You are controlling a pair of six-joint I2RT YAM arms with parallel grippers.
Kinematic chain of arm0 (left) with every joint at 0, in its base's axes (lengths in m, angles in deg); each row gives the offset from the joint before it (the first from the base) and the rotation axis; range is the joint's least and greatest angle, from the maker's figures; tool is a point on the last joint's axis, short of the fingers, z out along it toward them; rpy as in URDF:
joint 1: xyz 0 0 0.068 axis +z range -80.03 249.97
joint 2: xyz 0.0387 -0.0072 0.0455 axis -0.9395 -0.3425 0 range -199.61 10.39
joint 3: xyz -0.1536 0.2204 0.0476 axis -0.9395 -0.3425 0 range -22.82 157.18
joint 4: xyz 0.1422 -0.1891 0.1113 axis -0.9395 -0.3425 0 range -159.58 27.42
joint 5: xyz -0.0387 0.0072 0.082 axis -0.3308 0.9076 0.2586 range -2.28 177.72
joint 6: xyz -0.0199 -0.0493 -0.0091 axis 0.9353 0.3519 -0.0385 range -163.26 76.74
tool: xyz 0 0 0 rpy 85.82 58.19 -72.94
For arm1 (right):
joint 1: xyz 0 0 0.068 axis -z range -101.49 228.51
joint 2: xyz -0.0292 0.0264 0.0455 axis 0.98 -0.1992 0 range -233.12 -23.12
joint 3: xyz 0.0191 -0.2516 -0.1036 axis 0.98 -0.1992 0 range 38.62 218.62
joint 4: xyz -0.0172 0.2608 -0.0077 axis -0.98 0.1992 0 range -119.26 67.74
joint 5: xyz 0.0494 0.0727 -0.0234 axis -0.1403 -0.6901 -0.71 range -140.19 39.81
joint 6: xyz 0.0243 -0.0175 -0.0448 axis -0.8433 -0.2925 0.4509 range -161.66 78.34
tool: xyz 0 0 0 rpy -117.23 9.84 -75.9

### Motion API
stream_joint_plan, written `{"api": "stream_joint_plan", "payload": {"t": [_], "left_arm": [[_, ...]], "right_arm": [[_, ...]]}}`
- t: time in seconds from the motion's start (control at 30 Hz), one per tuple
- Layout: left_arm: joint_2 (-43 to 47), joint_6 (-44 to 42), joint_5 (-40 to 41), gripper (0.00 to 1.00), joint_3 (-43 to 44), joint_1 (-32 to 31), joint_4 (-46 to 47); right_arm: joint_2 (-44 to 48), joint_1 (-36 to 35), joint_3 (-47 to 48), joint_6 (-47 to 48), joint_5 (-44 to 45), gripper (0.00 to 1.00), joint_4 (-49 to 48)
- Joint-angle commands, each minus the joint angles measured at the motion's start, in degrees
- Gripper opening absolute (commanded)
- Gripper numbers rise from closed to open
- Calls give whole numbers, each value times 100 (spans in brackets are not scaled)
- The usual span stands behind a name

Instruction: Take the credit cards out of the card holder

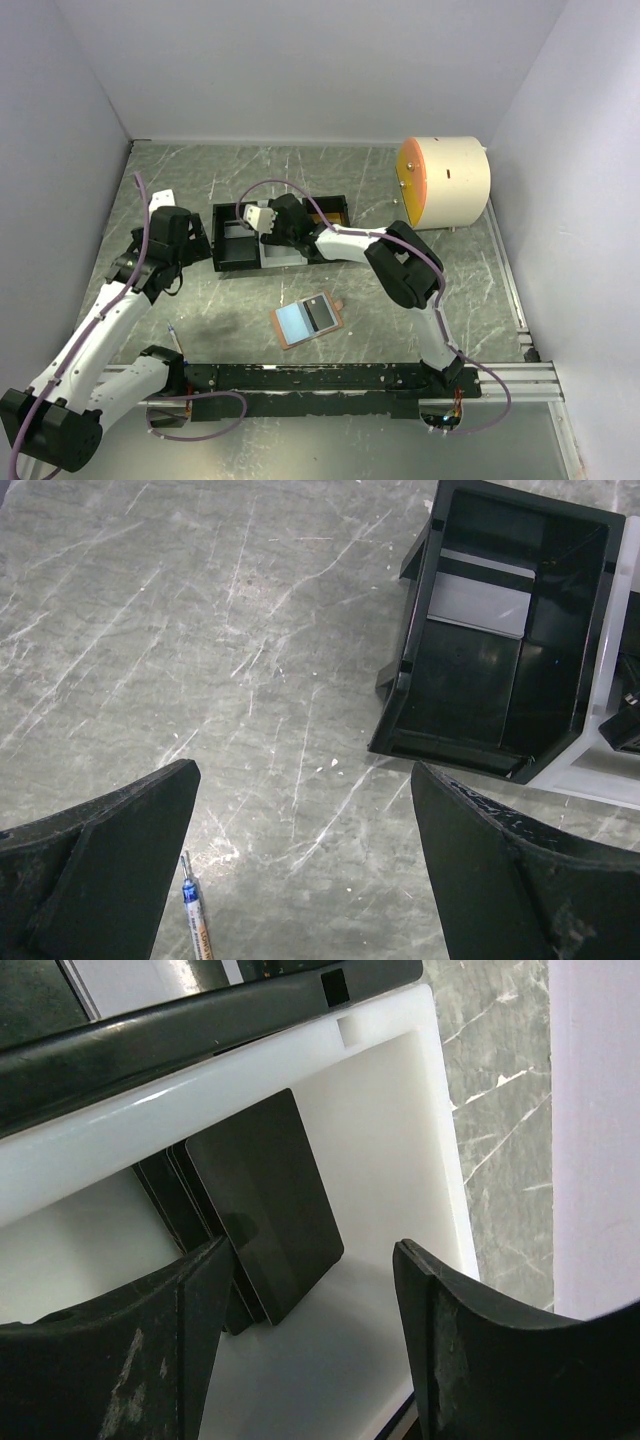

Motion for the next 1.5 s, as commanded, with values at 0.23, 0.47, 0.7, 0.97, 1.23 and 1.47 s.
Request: {"api": "stream_joint_plan", "payload": {"t": [0.23, 0.47, 0.7, 0.97, 1.23, 1.47], "left_arm": [[-22, -114, -184, 100, 91, 24, -35], [-68, -140, -220, 100, 86, 24, -19], [-100, -153, -246, 100, 100, 24, -37], [100, -218, -667, 100, 45, 24, 72], [781, -409, -2563, 98, -304, 18, 846], [942, 914, -5107, 98, -1152, -45, 2169]], "right_arm": [[44, 48, -3, 79, 125, 68, 49], [276, 61, 19, -13, -571, 71, 406], [493, 124, 62, -451, -639, 76, 369], [2712, 415, -1421, -2359, -811, 84, -946], [4662, 1138, -3034, -6116, -1069, 95, 278], [5636, 1128, -4283, -7560, -2622, 64, 749]]}}
